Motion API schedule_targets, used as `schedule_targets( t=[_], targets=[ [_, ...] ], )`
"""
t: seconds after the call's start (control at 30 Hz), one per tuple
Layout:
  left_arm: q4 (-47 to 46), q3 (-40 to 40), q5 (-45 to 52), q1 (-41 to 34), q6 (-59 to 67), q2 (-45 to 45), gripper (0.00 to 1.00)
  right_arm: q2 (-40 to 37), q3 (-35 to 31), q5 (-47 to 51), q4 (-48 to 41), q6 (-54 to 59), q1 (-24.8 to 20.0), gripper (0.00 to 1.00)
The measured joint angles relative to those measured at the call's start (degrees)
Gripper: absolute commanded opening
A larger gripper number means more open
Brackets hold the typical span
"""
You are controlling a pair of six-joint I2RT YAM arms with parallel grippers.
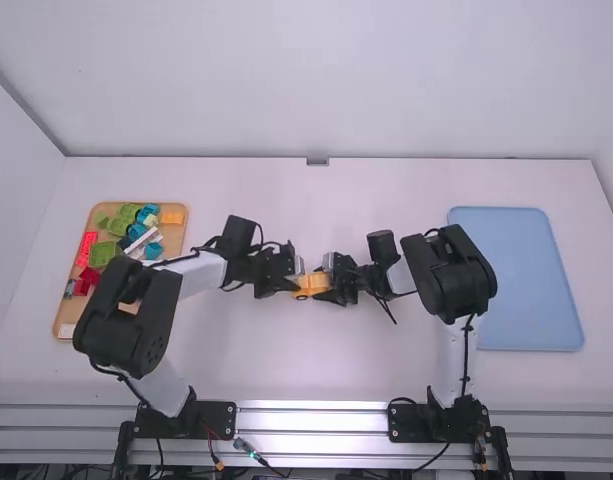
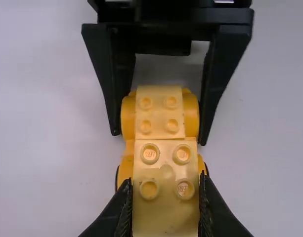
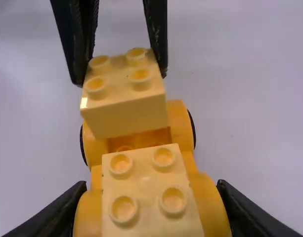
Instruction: Assemble lego blocks to make yellow taxi
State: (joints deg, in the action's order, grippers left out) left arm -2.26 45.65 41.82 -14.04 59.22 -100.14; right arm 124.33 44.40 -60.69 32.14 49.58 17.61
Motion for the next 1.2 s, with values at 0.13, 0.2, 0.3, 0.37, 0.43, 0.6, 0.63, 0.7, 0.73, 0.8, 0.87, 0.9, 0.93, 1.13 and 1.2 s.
schedule_targets(
  t=[0.13,0.2,0.3,0.37,0.43,0.6,0.63,0.7,0.73,0.8,0.87,0.9,0.93,1.13,1.2],
  targets=[
    [-2.8,1.4,0.5,0.0,1.2,-1.5,0.02,0.0,0.0,0.0,0.0,0.1,0.0,0.50],
    [-3.1,2.3,0.6,0.0,1.7,-2.1,0.02,0.0,0.0,0.0,0.0,-0.1,0.0,0.48],
    [-3.0,3.4,1.0,0.0,1.9,-3.1,0.02,0.0,0.0,-0.2,-0.2,0.0,0.0,0.48],
    [-2.9,3.6,1.1,0.0,2.1,-3.5,0.02,0.0,0.0,-0.3,-0.5,-0.1,0.0,0.47],
    [-3.1,3.6,1.1,0.0,2.3,-3.6,0.02,0.0,0.0,-0.5,-0.8,-0.1,0.0,0.46],
    [-3.0,3.6,1.2,0.0,2.9,-3.6,0.02,0.0,0.0,-0.3,0.2,-1.9,0.0,0.48],
    [-3.0,3.6,1.2,0.0,2.9,-3.6,0.02,0.0,0.0,-0.2,0.3,-2.2,0.0,0.48],
    [-2.7,3.6,1.0,0.0,3.0,-3.6,0.02,0.0,0.0,0.3,1.0,-3.5,0.2,0.45],
    [-2.6,3.6,0.9,0.0,3.0,-3.6,0.01,0.0,0.0,0.6,1.2,-4.0,0.3,0.45],
    [-2.6,3.9,0.5,0.1,3.0,-3.6,0.02,0.0,0.0,1.4,1.9,-5.1,0.8,0.45],
    [-2.6,4.0,0.3,0.2,3.0,-3.6,0.02,0.0,0.0,2.4,2.3,-5.8,1.3,0.45],
    [-2.7,4.0,0.1,0.3,3.2,-3.6,0.02,0.0,0.0,2.9,2.6,-6.1,1.6,0.45],
    [-2.7,4.0,0.1,0.4,3.2,-3.6,0.02,0.0,0.0,3.5,2.8,-6.4,1.9,0.45],
    [-3.6,4.3,-0.4,1.1,3.6,-3.7,0.02,-0.1,0.3,5.5,3.7,-8.2,3.1,0.46],
    [-4.6,4.9,-0.6,1.1,3.7,-3.7,0.02,-0.1,0.3,5.7,3.8,-8.5,3.2,0.47]
  ],
)
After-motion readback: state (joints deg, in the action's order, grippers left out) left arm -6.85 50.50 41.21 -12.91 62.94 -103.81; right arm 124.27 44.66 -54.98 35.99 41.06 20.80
